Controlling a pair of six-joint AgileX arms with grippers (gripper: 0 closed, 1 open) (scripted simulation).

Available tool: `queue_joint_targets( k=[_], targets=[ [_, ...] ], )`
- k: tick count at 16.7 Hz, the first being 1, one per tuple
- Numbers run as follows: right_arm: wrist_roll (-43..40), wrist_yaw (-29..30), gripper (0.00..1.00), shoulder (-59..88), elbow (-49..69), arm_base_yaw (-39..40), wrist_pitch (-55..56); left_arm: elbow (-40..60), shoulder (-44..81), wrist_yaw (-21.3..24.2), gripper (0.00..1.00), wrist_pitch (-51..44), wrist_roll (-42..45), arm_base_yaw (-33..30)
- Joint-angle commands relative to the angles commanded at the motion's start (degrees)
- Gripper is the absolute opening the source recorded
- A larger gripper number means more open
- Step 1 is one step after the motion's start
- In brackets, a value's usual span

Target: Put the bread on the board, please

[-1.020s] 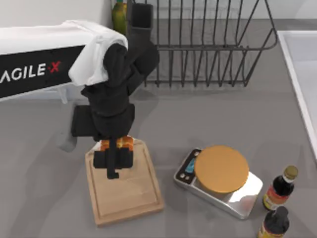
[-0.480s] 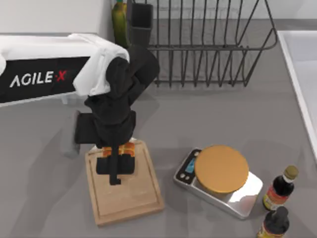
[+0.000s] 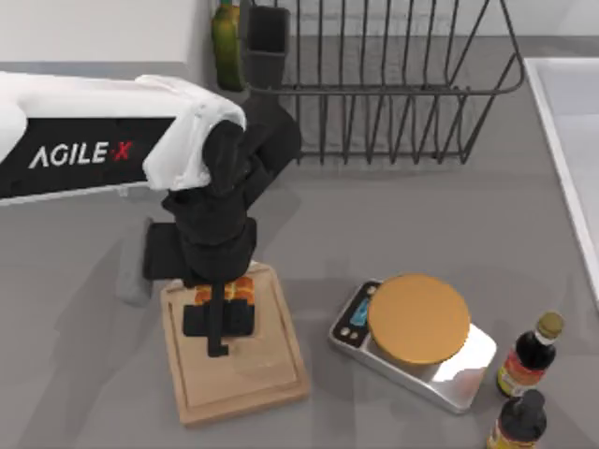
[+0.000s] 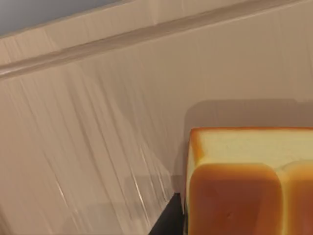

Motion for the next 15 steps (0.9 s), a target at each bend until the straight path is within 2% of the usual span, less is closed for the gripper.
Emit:
queue_joint_targets(
  k=[12,15],
  targets=[
    [0.0,0.0,1.00,0.0,0.0,0.0,0.0,0.0,0.0,0.0,0.98,0.0,0.0,0.0],
    [0.0,0.0,1.00,0.0,0.0,0.0,0.0,0.0,0.0,0.0,1.00,0.0,0.0,0.0]
  ],
)
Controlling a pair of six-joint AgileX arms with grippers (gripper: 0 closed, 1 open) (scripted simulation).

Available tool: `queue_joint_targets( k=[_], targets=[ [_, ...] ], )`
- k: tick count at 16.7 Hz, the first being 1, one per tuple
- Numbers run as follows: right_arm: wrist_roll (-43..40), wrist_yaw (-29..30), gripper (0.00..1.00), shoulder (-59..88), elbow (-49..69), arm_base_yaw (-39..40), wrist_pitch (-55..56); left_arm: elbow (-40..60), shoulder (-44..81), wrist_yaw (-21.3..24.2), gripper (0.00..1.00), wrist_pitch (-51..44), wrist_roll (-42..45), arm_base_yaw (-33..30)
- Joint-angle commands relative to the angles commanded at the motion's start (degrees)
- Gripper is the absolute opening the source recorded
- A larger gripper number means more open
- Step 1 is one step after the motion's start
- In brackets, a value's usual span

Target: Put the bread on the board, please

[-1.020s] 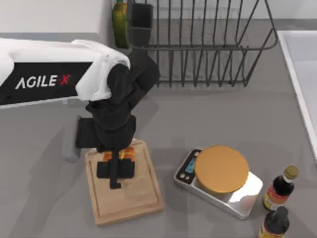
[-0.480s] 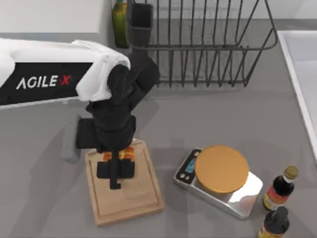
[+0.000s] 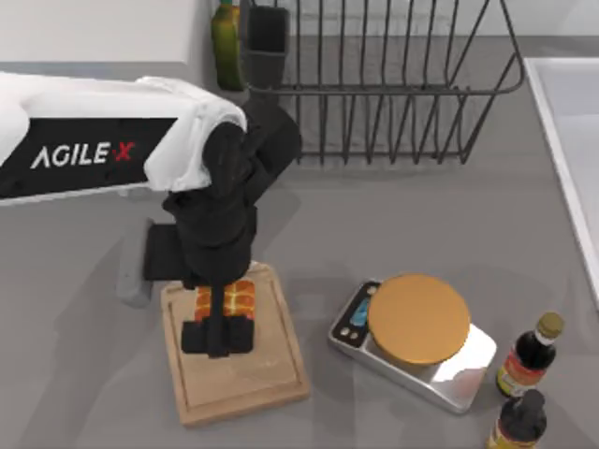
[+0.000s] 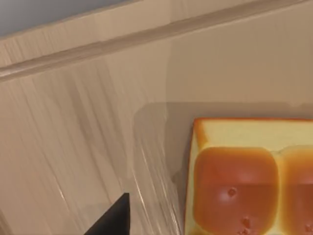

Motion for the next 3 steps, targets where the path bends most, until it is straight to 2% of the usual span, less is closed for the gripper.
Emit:
queue_joint_targets(
  k=[3],
  targets=[
    [0.0,0.0,1.00,0.0,0.0,0.0,0.0,0.0,0.0,0.0,1.00,0.0,0.0,0.0]
  ],
)
